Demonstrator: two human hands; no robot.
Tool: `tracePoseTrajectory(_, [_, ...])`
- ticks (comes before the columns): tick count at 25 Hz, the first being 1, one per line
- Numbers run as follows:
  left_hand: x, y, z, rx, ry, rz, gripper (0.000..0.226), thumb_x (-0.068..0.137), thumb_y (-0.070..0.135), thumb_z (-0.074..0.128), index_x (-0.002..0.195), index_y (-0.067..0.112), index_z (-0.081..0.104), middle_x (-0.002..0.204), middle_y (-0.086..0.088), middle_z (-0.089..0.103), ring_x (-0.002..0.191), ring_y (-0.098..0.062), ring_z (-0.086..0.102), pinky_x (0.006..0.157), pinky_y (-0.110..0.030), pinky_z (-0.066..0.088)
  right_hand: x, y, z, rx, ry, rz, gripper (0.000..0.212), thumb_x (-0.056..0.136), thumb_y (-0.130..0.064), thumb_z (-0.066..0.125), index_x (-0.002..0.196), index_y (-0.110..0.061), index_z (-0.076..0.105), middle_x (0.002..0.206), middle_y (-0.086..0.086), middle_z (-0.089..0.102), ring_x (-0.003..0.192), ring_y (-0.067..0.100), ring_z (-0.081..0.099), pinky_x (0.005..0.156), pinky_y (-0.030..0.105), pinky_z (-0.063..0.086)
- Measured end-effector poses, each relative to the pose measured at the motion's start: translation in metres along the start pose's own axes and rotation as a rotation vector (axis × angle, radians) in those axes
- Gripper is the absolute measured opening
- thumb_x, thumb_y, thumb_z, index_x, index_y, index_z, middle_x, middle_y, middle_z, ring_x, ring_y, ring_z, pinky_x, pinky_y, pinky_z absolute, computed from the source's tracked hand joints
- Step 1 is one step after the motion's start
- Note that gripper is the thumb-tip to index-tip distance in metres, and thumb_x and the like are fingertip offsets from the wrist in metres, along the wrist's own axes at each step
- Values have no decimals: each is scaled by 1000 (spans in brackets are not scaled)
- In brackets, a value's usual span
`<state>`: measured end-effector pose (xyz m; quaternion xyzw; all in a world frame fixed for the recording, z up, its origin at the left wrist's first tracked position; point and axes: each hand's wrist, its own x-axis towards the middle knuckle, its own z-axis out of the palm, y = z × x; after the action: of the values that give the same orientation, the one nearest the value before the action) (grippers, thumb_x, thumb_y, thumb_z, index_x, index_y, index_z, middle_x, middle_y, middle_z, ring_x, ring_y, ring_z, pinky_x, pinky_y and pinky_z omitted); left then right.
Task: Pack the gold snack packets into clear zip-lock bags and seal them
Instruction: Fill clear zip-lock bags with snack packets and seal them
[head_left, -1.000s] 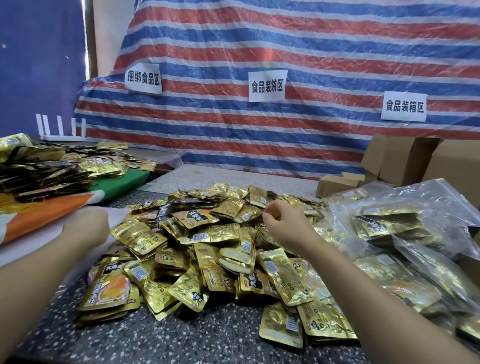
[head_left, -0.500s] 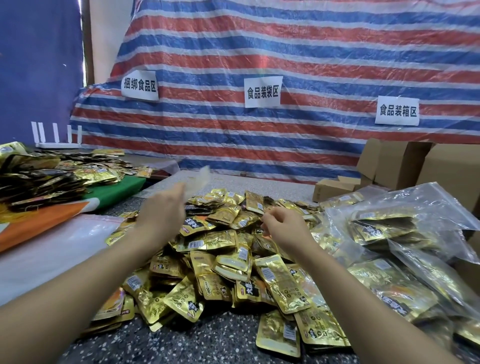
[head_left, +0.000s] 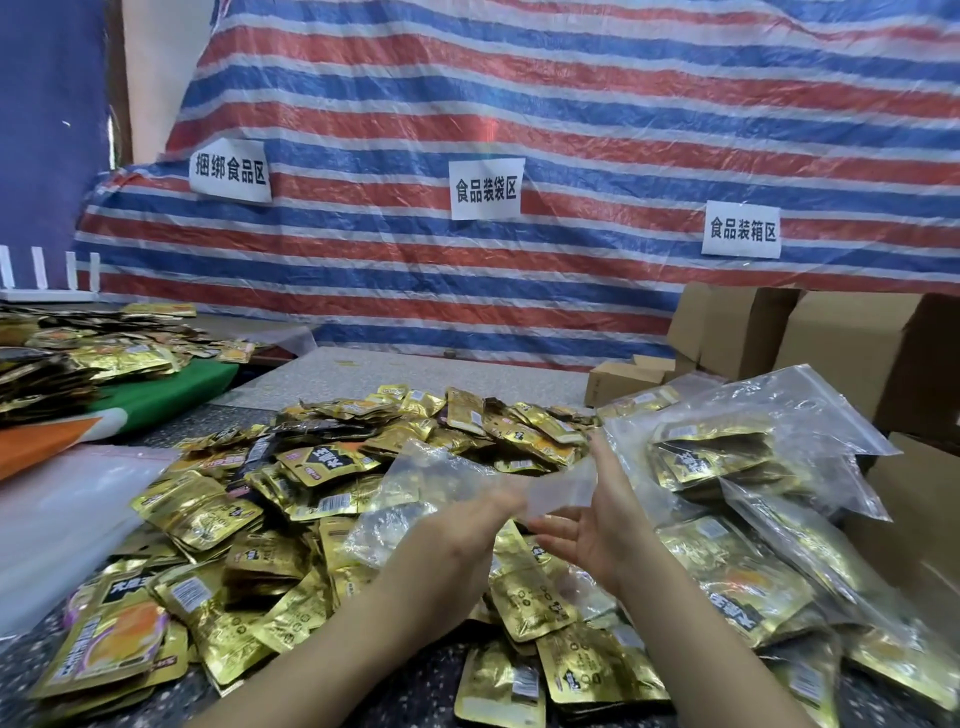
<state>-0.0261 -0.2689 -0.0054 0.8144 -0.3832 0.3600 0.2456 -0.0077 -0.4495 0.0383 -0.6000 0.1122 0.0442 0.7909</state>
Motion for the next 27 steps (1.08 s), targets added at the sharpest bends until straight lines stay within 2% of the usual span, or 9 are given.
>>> tracePoseTrajectory(2, [-3, -4, 2, -15, -57, 11, 44, 85, -10, 58, 126, 7, 62, 130, -6, 65, 115, -20, 65, 95, -30, 54, 3, 5, -7, -16, 42, -29, 39, 101, -45, 47, 120, -12, 39, 110, 25, 60, 65, 28, 64, 44, 29, 51])
tracePoseTrajectory(4, [-7, -4, 3, -63, -102, -55, 36, 96, 15, 50, 131, 14, 59, 137, 3, 59, 125, -8, 55, 105, -15, 40, 9, 12, -13, -53, 77, -84, 30, 100, -29, 51, 115, -2, 54, 95, 17, 59, 69, 28, 58, 49, 30, 45])
tracePoseTrajectory(6, [-11, 1, 4, -81, -158, -162, 46, 97, 47, 36, 133, 25, 55, 135, 16, 56, 122, 7, 48, 101, -4, 32, 12, 16, -16, -86, 113, -142, 21, 99, -23, 52, 104, -4, 59, 84, 14, 52, 72, 27, 51, 56, 33, 39])
tracePoseTrajectory(8, [-12, 6, 5, -121, -152, -244, 53, 95, 60, 25, 124, 30, 59, 121, 21, 61, 110, 11, 50, 90, -5, 37, 11, 18, -14, -131, 141, -216, 17, 99, -22, 51, 89, -10, 54, 69, 6, 45, 61, 20, 45, 54, 31, 34])
tracePoseTrajectory(13, [6, 15, 8, -292, -87, -440, 26, 97, 48, 42, 91, 30, 61, 84, 16, 62, 81, 2, 57, 72, -25, 53, 4, 26, -4, -438, 66, -474, 36, 102, -25, 49, 68, -12, 44, 53, -6, 38, 43, 7, 35, 40, 20, 33])
tracePoseTrajectory(16, [26, 14, 9, -320, -59, -475, 28, 98, 42, 47, 79, 24, 56, 69, 7, 56, 60, -3, 49, 56, -20, 42, -1, 27, 0, -426, -52, -508, 40, 102, -28, 53, 68, -8, 54, 54, -4, 46, 47, 10, 42, 42, 21, 37])
tracePoseTrajectory(20, [32, 16, 19, -427, -54, -511, 28, 102, 31, 47, 76, 24, 55, 71, 7, 58, 64, -1, 53, 58, -16, 40, -7, 27, 0, -301, -226, -428, 33, 102, -24, 53, 86, 2, 65, 67, 9, 55, 56, 15, 50, 49, 25, 41])
tracePoseTrajectory(23, [26, 11, 20, -444, -39, -474, 28, 102, 28, 46, 78, 19, 56, 73, 3, 59, 67, -7, 54, 60, -23, 43, -9, 24, -3, -235, -336, -372, 31, 102, -13, 50, 77, -9, 68, 67, 9, 58, 59, 18, 55, 51, 26, 47])
tracePoseTrajectory(27, [19, 6, 18, -366, -18, -422, 26, 102, 29, 46, 81, 17, 56, 71, 4, 57, 63, -8, 51, 56, -24, 39, -9, 26, -1, -316, -326, -423, 21, 100, -11, 53, 87, 2, 63, 64, 9, 57, 57, 19, 56, 51, 27, 49])
